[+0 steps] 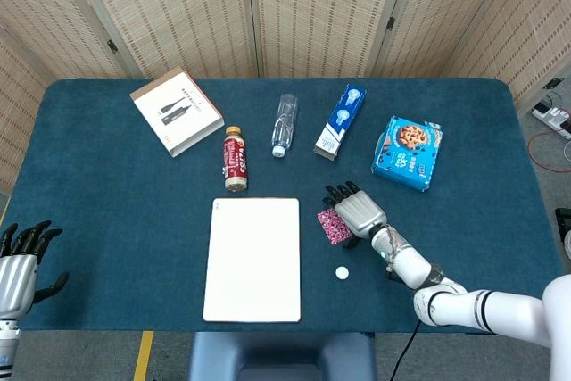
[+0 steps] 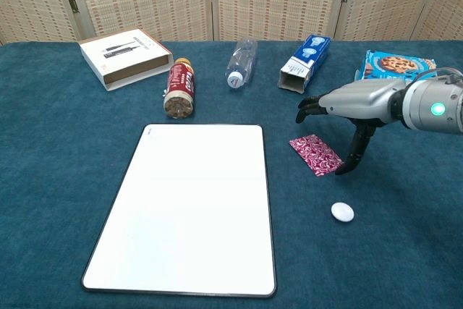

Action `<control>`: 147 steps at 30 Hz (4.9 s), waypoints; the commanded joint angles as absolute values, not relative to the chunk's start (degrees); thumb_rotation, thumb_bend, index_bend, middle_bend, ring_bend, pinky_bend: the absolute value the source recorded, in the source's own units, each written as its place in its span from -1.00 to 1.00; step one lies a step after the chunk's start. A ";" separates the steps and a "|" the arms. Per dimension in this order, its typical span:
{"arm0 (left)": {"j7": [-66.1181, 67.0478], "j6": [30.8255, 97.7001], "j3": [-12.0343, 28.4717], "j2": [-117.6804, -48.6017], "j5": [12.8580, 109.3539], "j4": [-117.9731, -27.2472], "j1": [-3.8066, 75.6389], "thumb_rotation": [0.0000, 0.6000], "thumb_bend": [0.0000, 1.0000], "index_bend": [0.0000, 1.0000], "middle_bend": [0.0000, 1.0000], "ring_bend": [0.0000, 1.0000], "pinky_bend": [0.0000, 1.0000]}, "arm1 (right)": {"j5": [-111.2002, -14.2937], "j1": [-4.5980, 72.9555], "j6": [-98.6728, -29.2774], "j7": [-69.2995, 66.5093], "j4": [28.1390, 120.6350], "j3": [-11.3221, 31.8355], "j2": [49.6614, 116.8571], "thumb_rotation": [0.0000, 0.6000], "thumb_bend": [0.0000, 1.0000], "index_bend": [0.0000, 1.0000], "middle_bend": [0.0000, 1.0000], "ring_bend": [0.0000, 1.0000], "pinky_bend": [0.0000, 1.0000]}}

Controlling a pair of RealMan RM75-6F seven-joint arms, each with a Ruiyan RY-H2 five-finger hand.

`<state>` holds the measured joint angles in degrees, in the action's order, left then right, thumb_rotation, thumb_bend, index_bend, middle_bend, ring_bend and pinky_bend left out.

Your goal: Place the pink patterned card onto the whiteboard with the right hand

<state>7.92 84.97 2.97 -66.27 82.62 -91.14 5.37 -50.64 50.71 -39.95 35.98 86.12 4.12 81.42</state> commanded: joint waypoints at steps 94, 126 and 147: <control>6.54 85.86 2.76 -65.10 83.44 -91.75 3.84 1.00 -0.43 -0.56 -0.65 -0.63 -1.00 | -61.71 54.60 -53.56 32.35 99.69 -6.53 76.67 0.80 -0.44 -0.61 -0.84 -1.00 -1.00; 7.48 86.23 2.46 -64.28 84.05 -93.88 3.66 1.00 -0.43 -0.55 -0.65 -0.63 -1.00 | -83.87 42.26 -54.00 23.80 89.63 -9.20 80.58 0.81 -0.42 -0.17 -0.63 -0.91 -1.00; 6.95 85.88 2.35 -64.77 83.78 -92.88 3.54 1.00 -0.43 -0.55 -0.65 -0.63 -1.00 | -82.97 41.13 -50.90 26.33 89.63 -6.40 81.05 0.82 -0.27 -0.05 -0.56 -0.89 -1.00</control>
